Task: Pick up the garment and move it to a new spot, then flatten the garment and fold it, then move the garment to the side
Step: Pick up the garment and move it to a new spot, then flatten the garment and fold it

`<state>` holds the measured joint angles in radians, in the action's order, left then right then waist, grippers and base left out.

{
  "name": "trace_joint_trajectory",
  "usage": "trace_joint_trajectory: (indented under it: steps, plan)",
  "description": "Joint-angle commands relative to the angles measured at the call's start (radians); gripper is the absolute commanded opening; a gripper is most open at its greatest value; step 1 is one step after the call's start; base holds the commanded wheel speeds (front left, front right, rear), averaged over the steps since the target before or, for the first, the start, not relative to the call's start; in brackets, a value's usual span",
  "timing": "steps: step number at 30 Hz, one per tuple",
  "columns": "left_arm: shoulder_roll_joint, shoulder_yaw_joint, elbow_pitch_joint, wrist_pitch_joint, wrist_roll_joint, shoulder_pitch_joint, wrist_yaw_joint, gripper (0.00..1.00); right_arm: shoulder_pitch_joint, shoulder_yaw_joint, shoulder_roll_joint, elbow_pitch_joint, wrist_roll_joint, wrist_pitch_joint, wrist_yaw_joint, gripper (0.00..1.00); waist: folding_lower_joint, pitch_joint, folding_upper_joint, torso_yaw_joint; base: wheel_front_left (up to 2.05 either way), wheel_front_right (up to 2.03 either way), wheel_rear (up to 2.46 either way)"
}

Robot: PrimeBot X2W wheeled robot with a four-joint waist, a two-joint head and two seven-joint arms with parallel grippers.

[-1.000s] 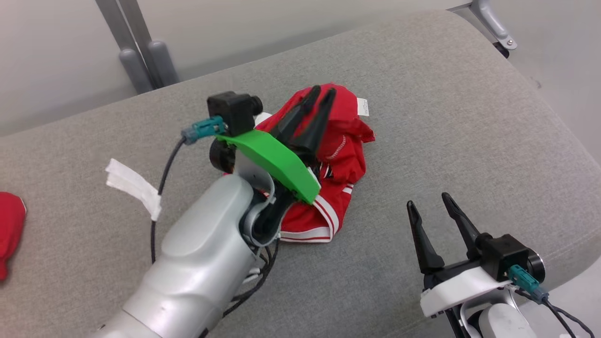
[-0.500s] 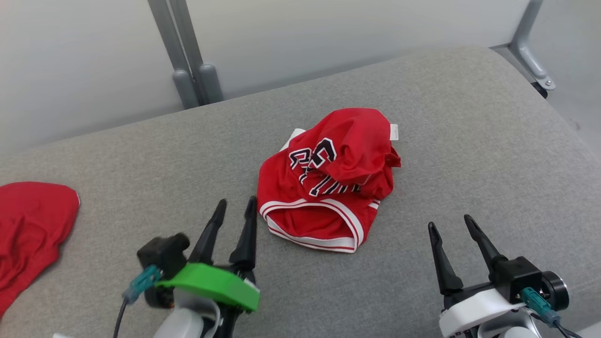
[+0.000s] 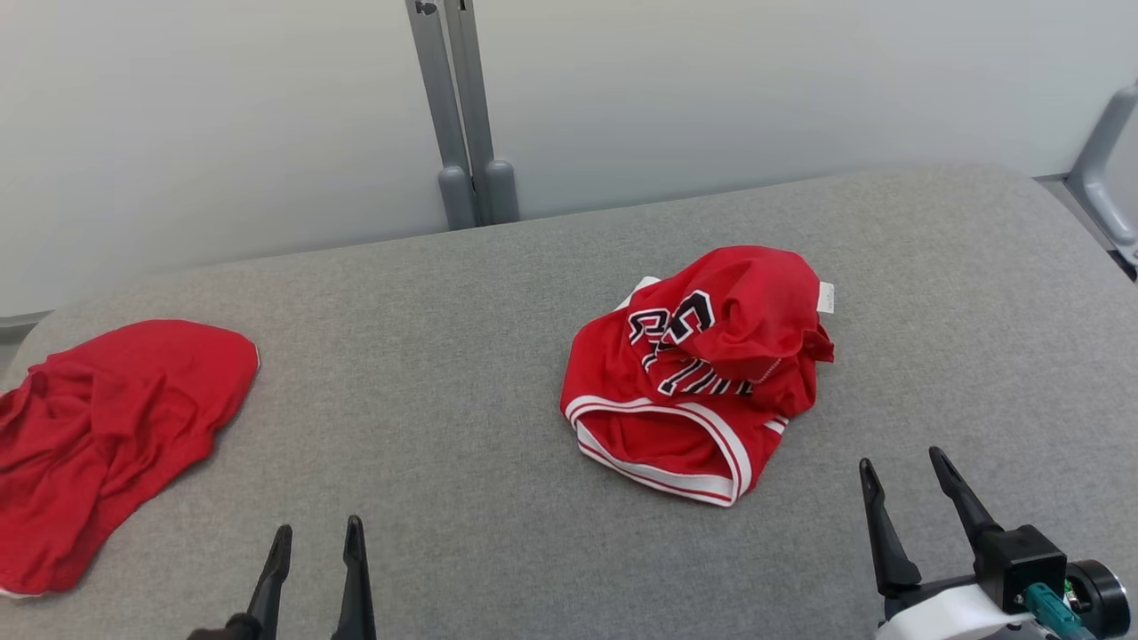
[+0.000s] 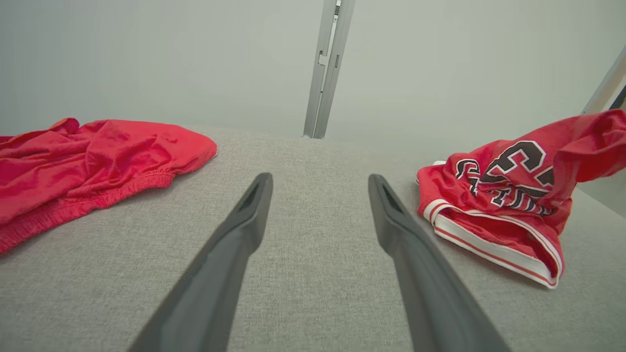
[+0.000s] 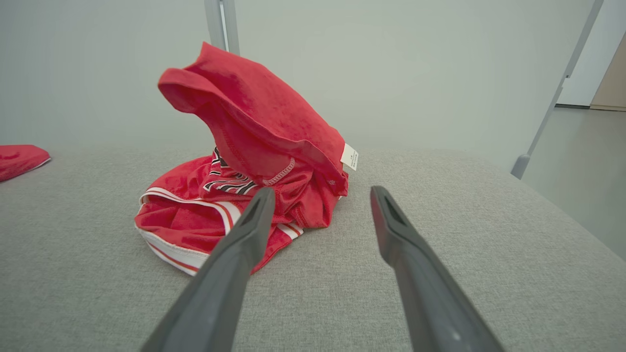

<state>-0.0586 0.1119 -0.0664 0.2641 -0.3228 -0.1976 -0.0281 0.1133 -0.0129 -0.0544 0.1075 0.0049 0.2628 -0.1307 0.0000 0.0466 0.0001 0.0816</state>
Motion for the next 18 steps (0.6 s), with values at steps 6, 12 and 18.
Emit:
trace_joint_trajectory:
  steps: [6, 12, 18]
  plan:
    - [0.007, -0.045, -0.015, 0.0, 0.08, -0.048, -0.047, 1.0, 0.028, -0.014, 0.001, 0.005, -0.006, 0.003, 0.0, 1.0, 0.0, 0.014, -0.0001, -0.038, 0.0, 0.0, 0.0]
    - [0.008, -0.049, -0.019, 0.0, 0.078, -0.021, -0.055, 1.0, 0.02, -0.012, 0.003, 0.009, -0.002, 0.003, 0.0, 1.0, 0.0, 0.006, -0.0001, -0.05, 0.0, 0.0, 0.0]
    - [0.008, -0.041, -0.022, 0.0, 0.072, -0.009, -0.046, 1.0, 0.009, -0.002, 0.003, 0.012, 0.003, 0.003, 0.0, 1.0, 0.0, 0.004, -0.0001, -0.051, 0.0, 0.0, 0.0]
